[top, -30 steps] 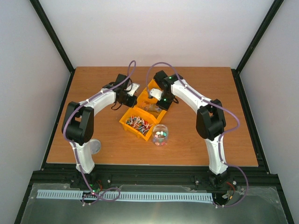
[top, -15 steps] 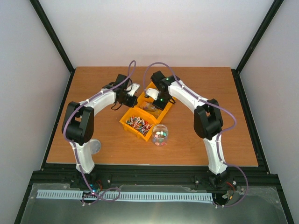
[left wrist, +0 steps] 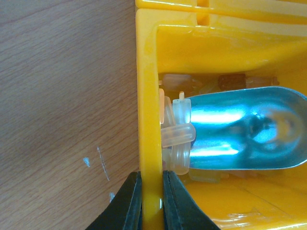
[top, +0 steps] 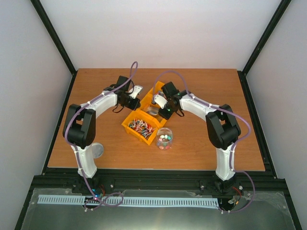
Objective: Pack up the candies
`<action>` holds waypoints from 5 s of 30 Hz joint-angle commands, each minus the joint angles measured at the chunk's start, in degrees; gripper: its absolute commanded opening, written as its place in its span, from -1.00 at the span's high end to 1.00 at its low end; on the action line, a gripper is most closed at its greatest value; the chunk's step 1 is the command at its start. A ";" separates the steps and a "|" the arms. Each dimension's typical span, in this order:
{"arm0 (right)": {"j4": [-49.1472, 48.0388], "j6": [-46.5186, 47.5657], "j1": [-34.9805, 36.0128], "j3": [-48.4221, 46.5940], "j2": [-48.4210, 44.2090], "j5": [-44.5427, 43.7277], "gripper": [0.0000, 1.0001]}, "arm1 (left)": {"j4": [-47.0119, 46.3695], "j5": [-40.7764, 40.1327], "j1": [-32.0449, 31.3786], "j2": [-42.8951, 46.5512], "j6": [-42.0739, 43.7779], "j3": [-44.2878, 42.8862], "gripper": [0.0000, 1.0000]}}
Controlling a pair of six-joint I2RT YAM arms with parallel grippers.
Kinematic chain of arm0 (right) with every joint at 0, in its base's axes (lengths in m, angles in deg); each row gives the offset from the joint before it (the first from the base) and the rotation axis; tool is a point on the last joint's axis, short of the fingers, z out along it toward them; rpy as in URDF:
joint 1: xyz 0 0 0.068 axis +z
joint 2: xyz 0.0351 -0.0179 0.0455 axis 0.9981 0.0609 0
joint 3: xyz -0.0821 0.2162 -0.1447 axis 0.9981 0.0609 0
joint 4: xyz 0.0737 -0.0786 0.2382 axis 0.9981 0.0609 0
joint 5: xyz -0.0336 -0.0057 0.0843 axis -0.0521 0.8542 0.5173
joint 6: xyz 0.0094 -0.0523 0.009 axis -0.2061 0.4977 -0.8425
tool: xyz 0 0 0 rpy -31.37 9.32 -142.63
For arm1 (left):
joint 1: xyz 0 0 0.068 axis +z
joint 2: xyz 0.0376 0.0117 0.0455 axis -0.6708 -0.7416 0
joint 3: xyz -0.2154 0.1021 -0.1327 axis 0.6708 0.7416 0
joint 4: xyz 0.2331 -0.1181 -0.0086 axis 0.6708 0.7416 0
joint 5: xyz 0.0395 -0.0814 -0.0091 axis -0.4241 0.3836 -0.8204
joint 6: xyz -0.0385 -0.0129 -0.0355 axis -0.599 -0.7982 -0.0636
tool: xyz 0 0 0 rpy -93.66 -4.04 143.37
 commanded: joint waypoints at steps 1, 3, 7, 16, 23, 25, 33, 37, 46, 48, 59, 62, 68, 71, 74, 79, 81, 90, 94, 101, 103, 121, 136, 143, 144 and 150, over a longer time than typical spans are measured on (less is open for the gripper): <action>-13.68 -2.84 -0.70 8.86 -2.30 6.43 0.94 | 1.92 6.95 -0.53 -1.64 4.41 -0.34 0.99; -18.68 -3.31 -1.96 12.56 -4.32 8.07 0.94 | 2.13 7.02 -0.15 -1.77 4.41 -0.41 0.98; -25.26 -3.32 -3.36 18.27 -6.75 10.40 0.94 | 2.49 6.91 0.09 -2.04 4.87 -0.80 0.98; -31.49 -4.69 -6.64 24.03 -9.49 13.71 0.94 | 4.46 6.04 0.88 -2.21 5.67 -1.99 0.98; -31.87 -5.23 -7.63 25.28 -11.30 15.37 0.94 | 5.72 5.71 1.63 -2.89 6.08 -3.22 0.99; -31.41 -5.33 -8.02 25.38 -12.10 15.63 0.94 | 5.96 5.59 1.96 -3.04 6.11 -3.54 0.98; -28.59 -3.79 -10.56 27.72 -17.58 16.69 0.94 | 6.11 4.83 2.85 -3.46 5.77 -4.72 0.98; -27.11 -1.92 -12.89 28.90 -20.29 19.14 0.94 | 6.32 4.88 2.97 -4.09 5.56 -5.22 0.98; -17.31 9.08 -18.20 28.64 -28.60 29.52 0.95 | 7.09 4.68 2.99 -4.60 5.33 -6.52 0.98; -12.99 12.93 -18.46 27.99 -30.40 31.42 0.95 | 7.12 4.60 2.99 -4.57 5.37 -6.48 0.98; 10.38 35.82 -20.41 25.29 -40.92 33.06 0.94 | 7.41 4.41 2.99 -5.02 5.12 -7.26 0.98; 15.64 40.19 -20.43 24.15 -42.27 31.84 0.94 | 7.51 4.39 2.99 -5.11 5.10 -7.41 0.98; 21.95 45.27 -20.45 22.47 -42.76 27.15 0.95 | 7.77 4.42 2.99 -5.20 5.28 -7.73 0.99; 24.23 46.48 -20.43 21.29 -42.18 24.90 0.94 | 7.87 4.40 2.99 -5.29 5.18 -8.04 0.98; 26.03 47.42 -20.35 19.88 -41.60 22.75 0.95 | 7.78 4.61 2.99 -5.38 4.98 -8.07 0.99; 28.73 49.77 -20.11 18.61 -41.31 20.27 0.94 | 7.85 4.79 2.99 -5.88 4.97 -8.41 0.98; 29.38 50.45 -19.67 18.39 -41.24 19.00 0.94 | 7.88 4.91 2.99 -6.01 4.91 -8.60 0.98; 29.14 46.00 -12.71 16.32 -39.06 8.69 0.94 | 8.14 5.09 2.99 -6.35 5.03 -8.83 0.98; 29.86 44.34 -10.50 14.88 -37.86 5.50 0.95 | 8.35 5.05 2.94 -6.52 5.12 -8.92 0.98; 31.10 42.90 -6.93 12.99 -36.65 -0.82 0.94 | 8.40 5.23 2.99 -6.95 5.18 -9.45 0.98; 31.68 42.55 -6.28 12.28 -36.29 -1.90 0.94 | 8.39 5.26 2.96 -7.03 5.19 -9.48 0.98; 36.34 43.76 -4.33 7.42 -35.39 -6.67 0.95 | 8.22 5.84 2.94 -7.41 5.12 -9.06 0.98; 35.78 19.80 -4.50 -15.02 -18.26 -4.84 0.94 | 6.63 5.21 2.98 -5.26 2.74 -7.45 0.98; 42.39 9.82 -3.24 -26.79 -5.12 -6.47 0.94 | 3.71 3.67 2.82 -3.31 -0.75 -4.74 0.99; 42.88 8.93 -3.08 -28.05 -3.83 -6.43 0.94 | 3.45 3.68 2.77 -3.13 -0.95 -4.34 0.99; 42.45 6.25 -1.25 -29.28 0.51 -7.93 0.94 | 1.73 3.26 2.25 -1.96 -1.56 -2.77 0.99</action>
